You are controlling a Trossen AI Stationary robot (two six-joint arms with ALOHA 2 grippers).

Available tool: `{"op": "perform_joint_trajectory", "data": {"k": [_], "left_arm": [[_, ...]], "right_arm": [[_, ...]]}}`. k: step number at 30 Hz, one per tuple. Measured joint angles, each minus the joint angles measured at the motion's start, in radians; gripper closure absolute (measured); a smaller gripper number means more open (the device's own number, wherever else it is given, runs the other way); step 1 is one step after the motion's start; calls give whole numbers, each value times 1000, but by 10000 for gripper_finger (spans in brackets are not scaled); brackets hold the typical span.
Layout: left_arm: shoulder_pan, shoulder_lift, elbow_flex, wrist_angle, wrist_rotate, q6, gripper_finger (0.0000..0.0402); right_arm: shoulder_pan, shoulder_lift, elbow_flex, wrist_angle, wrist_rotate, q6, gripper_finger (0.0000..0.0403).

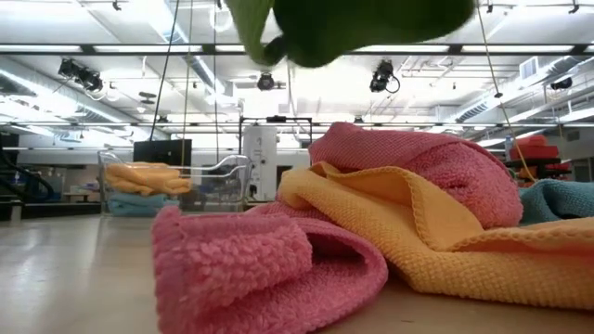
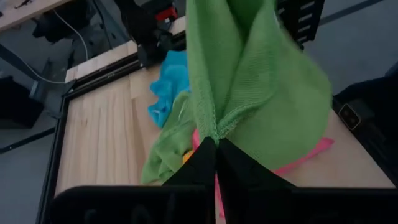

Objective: Fold microfiber towels
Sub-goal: Fold the left green microfiber towel

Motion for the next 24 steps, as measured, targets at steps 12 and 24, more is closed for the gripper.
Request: {"op": "perform_joint_trajectory", "data": {"k": [12,24], "left_arm": [[0,2,1,19,1,1,393],[6,1,1,6,1,10,395]], "right_arm": [[4,9,0,-212,-18,20,395],[-15,4,90,-333,-99,-52,395]]}}
